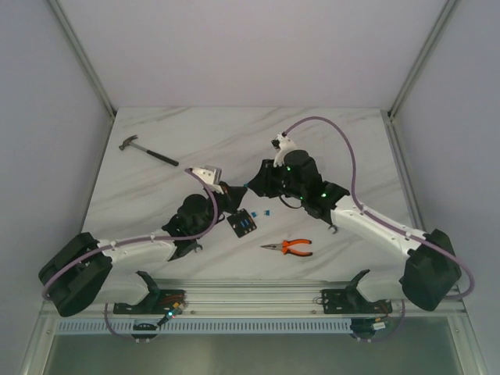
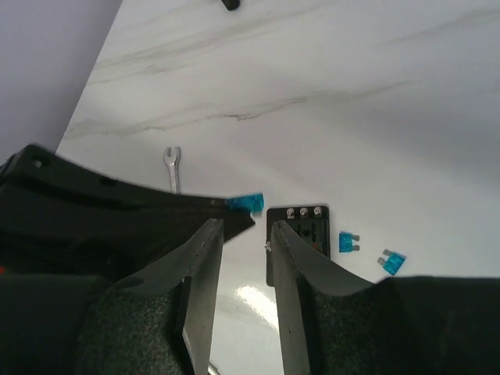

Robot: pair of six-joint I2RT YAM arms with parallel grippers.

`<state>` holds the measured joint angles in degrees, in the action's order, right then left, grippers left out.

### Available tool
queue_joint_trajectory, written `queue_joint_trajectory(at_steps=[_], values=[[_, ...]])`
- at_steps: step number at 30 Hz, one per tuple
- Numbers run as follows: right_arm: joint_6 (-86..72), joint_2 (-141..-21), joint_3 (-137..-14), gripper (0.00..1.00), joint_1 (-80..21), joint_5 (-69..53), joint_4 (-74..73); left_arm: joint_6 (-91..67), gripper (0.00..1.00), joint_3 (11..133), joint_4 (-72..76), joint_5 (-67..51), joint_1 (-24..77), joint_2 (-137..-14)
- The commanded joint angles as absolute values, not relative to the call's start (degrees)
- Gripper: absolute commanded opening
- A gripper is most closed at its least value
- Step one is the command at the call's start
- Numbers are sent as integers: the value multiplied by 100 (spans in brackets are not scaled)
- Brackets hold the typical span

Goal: Snap on the fuse box
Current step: Pick up the fuse from the center of the board.

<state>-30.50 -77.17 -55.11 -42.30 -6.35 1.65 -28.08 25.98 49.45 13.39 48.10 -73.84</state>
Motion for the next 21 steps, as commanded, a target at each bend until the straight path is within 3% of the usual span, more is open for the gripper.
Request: queue_joint_trajectory(at_steps=[1, 11, 21], values=[[-2315, -7339, -5610, 39, -4086, -675, 91, -2413, 0, 2776, 4599, 877, 4465, -7171], [-373, -7410, -6059, 39, -3303, -2725, -419, -1932, 0, 2972, 4192, -1463, 3529, -6919], [378, -7534, -6245, 41, -3107, -4193, -435, -1273, 0, 3218, 3938, -3159, 3325, -6756]])
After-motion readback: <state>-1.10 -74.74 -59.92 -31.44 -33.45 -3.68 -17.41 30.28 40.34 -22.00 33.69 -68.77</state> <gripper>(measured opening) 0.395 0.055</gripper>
